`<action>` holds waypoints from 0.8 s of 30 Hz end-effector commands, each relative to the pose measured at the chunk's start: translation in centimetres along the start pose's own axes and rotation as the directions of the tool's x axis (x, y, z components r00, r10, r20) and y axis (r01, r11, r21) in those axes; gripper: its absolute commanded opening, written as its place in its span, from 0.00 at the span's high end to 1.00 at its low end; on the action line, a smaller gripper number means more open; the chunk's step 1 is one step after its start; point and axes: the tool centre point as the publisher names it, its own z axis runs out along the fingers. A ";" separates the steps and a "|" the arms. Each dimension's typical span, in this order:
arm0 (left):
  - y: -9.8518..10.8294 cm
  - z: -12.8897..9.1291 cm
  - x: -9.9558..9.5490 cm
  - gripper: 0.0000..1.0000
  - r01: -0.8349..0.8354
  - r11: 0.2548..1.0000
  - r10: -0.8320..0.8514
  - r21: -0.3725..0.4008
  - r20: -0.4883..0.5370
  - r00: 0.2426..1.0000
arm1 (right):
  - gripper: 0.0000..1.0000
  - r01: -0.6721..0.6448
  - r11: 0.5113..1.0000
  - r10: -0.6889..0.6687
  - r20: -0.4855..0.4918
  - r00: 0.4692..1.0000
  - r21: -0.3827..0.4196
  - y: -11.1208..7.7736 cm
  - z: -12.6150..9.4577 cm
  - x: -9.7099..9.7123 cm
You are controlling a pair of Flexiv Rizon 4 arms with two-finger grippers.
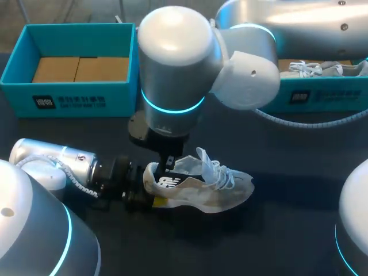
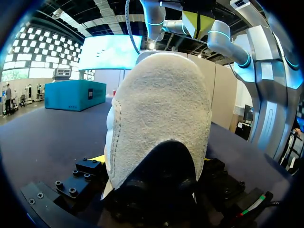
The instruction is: Take the shoe out of the shoebox, open the shoe tongue, remove and reinsert the insole, then place the shoe into the shoebox
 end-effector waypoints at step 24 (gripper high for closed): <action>0.3 0.1 0.1 1.00 0.000 1.000 0.000 -0.001 0.003 1.000 | 1.00 0.143 0.987 -0.144 0.012 0.990 0.074 1.3 5.7 -1.2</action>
